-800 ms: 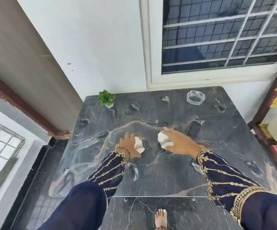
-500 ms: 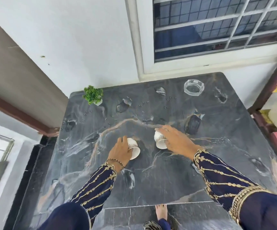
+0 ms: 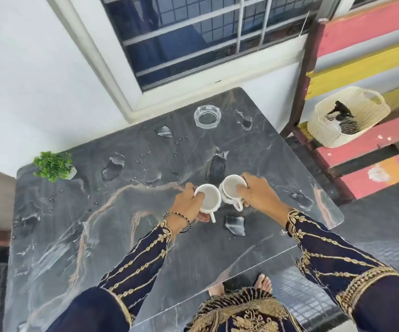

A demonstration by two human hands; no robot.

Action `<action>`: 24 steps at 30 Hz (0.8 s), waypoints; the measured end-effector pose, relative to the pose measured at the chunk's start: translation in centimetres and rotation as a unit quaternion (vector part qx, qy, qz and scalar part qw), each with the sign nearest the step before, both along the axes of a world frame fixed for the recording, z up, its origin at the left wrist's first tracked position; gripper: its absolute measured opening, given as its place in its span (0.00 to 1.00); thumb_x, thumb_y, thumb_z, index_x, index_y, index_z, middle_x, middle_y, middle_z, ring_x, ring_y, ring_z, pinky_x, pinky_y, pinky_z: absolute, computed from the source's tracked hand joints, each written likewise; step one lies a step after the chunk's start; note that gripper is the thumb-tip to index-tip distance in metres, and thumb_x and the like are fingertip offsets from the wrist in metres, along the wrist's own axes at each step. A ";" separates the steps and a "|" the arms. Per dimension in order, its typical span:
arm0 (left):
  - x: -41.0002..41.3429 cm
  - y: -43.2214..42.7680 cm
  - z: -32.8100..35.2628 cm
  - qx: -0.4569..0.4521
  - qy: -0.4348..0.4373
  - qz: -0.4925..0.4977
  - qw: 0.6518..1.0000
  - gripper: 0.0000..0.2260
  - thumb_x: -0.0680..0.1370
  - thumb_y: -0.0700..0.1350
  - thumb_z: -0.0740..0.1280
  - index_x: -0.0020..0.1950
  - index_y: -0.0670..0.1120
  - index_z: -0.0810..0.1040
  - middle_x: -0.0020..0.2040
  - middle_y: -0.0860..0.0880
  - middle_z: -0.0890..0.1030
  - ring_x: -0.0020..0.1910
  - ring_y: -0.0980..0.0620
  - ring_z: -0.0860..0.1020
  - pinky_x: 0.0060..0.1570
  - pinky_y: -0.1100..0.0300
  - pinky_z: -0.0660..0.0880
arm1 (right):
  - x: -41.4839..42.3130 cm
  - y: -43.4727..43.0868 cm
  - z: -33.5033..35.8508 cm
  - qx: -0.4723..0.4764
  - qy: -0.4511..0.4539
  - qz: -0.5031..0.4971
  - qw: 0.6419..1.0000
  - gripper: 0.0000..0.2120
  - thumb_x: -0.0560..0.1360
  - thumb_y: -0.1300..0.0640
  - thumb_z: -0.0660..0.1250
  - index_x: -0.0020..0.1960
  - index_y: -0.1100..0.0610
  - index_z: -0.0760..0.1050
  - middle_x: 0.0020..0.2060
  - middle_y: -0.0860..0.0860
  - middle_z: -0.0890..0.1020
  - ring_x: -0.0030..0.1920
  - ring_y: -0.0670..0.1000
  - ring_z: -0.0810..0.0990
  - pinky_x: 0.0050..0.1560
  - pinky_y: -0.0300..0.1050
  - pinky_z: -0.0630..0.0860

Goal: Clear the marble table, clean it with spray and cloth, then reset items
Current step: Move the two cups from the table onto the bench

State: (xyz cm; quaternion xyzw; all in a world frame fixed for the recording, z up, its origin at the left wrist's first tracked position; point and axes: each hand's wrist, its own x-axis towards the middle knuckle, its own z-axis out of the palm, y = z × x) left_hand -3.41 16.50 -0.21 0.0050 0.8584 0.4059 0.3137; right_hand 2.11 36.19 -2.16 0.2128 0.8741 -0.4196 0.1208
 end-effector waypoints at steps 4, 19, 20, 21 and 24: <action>0.4 6.7 1.3 -0.013 0.019 -0.070 0.997 0.04 0.80 0.42 0.60 0.48 0.42 0.67 0.49 0.42 0.72 0.36 0.55 0.73 0.21 0.73 0.72 | 2.4 5.8 0.8 -0.002 0.025 -0.079 0.997 0.04 0.80 0.59 0.61 0.49 0.60 0.72 0.40 0.56 0.81 0.28 0.48 0.79 0.23 0.34 0.70; 3.4 43.0 -4.0 -0.086 0.020 -0.262 0.961 0.13 0.80 0.41 0.57 0.61 0.36 0.66 0.56 0.31 0.77 0.48 0.30 0.81 0.48 0.39 0.79 | 8.8 39.2 -7.1 0.045 0.020 -0.186 0.981 0.11 0.80 0.60 0.64 0.58 0.66 0.77 0.51 0.63 0.83 0.46 0.62 0.82 0.46 0.55 0.76; 3.6 45.3 -5.2 -0.095 0.011 -0.268 0.959 0.14 0.80 0.41 0.57 0.63 0.36 0.65 0.57 0.30 0.77 0.50 0.30 0.81 0.49 0.39 0.79 | 9.2 41.4 -8.5 0.042 0.007 -0.182 0.982 0.11 0.79 0.61 0.64 0.58 0.65 0.77 0.51 0.62 0.83 0.45 0.61 0.81 0.44 0.52 0.75; 3.8 48.1 -6.8 -0.108 0.007 -0.280 0.954 0.15 0.80 0.41 0.57 0.65 0.36 0.65 0.58 0.31 0.77 0.51 0.31 0.80 0.50 0.39 0.79 | 9.4 44.0 -10.2 0.041 -0.009 -0.179 0.983 0.11 0.79 0.61 0.65 0.58 0.65 0.78 0.51 0.61 0.83 0.44 0.59 0.80 0.43 0.50 0.72; 4.3 54.7 -12.0 -0.160 0.008 -0.313 0.936 0.16 0.80 0.41 0.58 0.67 0.37 0.65 0.62 0.33 0.76 0.57 0.33 0.78 0.54 0.44 0.77 | 10.3 50.3 -15.2 0.056 -0.045 -0.167 0.983 0.11 0.79 0.62 0.65 0.58 0.64 0.79 0.50 0.61 0.83 0.43 0.55 0.76 0.44 0.45 0.68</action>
